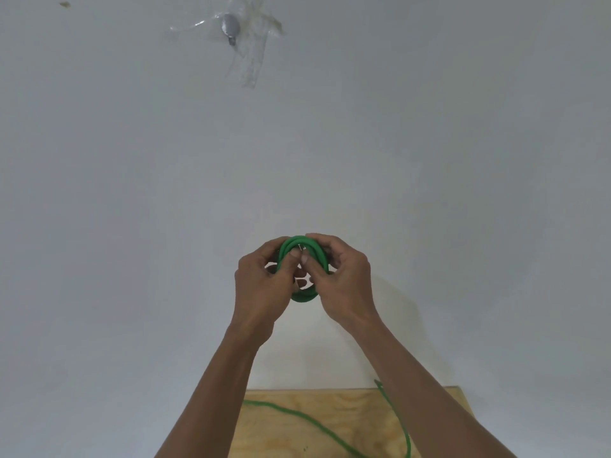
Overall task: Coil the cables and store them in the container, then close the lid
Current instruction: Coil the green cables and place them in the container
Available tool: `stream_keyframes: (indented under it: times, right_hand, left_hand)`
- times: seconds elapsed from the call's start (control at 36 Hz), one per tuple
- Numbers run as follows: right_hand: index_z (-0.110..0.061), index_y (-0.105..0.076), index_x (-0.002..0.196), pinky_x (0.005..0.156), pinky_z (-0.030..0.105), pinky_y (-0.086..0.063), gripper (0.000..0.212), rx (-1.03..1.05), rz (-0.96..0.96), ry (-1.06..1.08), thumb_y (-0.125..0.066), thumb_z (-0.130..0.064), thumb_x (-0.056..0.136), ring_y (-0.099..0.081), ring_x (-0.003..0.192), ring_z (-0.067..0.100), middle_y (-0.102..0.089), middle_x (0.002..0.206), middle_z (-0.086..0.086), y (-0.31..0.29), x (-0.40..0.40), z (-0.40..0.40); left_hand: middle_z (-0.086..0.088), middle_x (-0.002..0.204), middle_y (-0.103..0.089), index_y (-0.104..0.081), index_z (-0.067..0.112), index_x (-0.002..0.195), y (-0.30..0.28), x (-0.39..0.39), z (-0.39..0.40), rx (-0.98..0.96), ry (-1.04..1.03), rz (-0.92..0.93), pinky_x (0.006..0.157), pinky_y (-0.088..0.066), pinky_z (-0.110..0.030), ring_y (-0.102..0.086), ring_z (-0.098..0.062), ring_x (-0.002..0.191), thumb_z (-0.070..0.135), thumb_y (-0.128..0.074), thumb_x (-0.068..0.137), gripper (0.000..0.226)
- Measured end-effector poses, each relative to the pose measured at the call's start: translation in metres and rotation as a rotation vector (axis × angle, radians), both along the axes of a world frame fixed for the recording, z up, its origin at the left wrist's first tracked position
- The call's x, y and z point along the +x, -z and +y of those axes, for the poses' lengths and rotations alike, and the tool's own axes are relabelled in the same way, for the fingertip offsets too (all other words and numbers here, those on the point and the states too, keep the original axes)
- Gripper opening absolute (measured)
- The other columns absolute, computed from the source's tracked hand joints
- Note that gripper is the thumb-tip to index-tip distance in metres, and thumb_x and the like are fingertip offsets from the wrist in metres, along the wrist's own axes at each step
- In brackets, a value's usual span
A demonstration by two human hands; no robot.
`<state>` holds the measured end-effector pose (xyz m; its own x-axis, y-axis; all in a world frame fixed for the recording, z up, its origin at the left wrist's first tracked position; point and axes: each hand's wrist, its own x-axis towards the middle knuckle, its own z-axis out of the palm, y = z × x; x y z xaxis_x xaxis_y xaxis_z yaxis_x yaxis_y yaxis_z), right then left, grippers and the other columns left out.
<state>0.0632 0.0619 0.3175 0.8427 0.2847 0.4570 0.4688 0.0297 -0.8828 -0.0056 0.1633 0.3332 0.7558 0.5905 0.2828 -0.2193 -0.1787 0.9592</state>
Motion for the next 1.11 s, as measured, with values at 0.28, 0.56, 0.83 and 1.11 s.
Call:
stream_keyframes:
  times: [0.28,0.56,0.83,1.11]
  right_hand:
    - [-0.024,-0.07,0.104,0.07,0.017,-0.056,0.022,-0.078,-0.027,0.012,-0.078,-0.02,0.084,-0.067,0.092,0.001,-0.073,0.094,-0.013,0.005,-0.005,-0.002]
    - [-0.016,-0.073,0.101,0.067,0.017,-0.054,0.02,-0.274,-0.152,0.027,-0.078,-0.011,0.082,-0.067,0.073,0.001,-0.074,0.082,-0.006,0.027,-0.008,-0.005]
    - [-0.015,-0.073,0.117,0.078,0.019,-0.052,0.034,-0.29,-0.128,0.161,-0.076,-0.009,0.085,-0.066,0.082,0.009,-0.076,0.101,0.004,0.102,-0.04,-0.003]
    - [-0.01,-0.074,0.114,0.072,0.005,-0.046,0.033,-0.39,0.02,0.229,-0.08,-0.013,0.082,-0.06,0.073,0.002,-0.076,0.096,0.004,0.164,-0.08,-0.008]
  left_hand:
    - [-0.011,0.097,-0.076,-0.079,0.024,0.101,0.005,-0.007,0.013,-0.012,0.102,0.036,0.084,-0.059,-0.043,-0.067,-0.027,0.076,0.002,-0.063,0.095,0.028]
    - [-0.017,0.095,-0.075,-0.081,0.033,0.096,0.025,-0.022,0.028,0.083,0.236,0.185,0.088,-0.056,-0.06,-0.069,-0.044,0.093,0.003,-0.062,0.097,0.036]
    - [-0.014,0.102,-0.076,-0.075,0.019,0.11,0.081,-0.042,0.031,0.013,0.288,0.367,0.093,-0.055,-0.058,-0.074,-0.033,0.095,0.009,-0.06,0.1,0.021]
    - [-0.017,0.094,-0.073,-0.078,0.025,0.096,0.147,-0.063,0.034,-0.044,0.354,0.512,0.092,-0.053,-0.058,-0.068,-0.022,0.082,0.037,-0.061,0.1,0.021]
